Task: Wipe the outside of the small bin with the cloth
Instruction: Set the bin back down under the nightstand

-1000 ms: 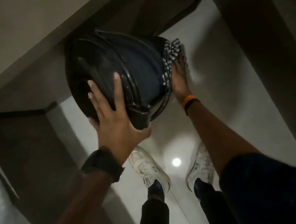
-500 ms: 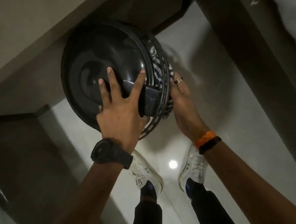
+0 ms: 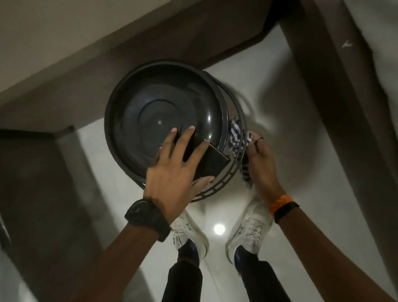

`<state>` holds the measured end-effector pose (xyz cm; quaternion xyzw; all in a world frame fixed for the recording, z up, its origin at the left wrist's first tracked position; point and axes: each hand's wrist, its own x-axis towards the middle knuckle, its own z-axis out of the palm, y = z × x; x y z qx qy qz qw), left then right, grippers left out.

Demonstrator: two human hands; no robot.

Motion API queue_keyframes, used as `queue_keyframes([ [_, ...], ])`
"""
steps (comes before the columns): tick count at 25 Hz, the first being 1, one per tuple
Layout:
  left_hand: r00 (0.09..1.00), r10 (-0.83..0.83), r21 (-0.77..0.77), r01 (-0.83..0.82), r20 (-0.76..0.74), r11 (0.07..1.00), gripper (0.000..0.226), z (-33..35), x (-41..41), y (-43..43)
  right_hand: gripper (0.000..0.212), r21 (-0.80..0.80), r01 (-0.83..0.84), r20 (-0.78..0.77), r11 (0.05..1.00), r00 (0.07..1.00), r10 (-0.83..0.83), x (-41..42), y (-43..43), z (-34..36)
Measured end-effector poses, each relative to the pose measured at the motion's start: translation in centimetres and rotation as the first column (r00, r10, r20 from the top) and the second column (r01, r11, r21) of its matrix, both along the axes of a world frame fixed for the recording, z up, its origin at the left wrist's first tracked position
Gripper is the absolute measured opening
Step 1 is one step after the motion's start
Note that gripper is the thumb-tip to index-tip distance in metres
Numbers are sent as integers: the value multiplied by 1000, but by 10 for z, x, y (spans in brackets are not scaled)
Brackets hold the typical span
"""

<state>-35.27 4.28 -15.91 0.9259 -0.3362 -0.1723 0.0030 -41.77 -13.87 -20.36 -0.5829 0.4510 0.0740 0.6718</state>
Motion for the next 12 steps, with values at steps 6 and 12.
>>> queue_keyframes([
  [6, 983, 182, -101, -183, -18, 978, 75, 3, 32, -1, 30, -477, -65, 33, 877, 995, 91, 53, -36, 34],
  [12, 943, 247, -331, -165, 224, 929, 76, 35, 141, 4, 31, -864, 50, 310, 502, 838, 449, 185, -41, 100],
])
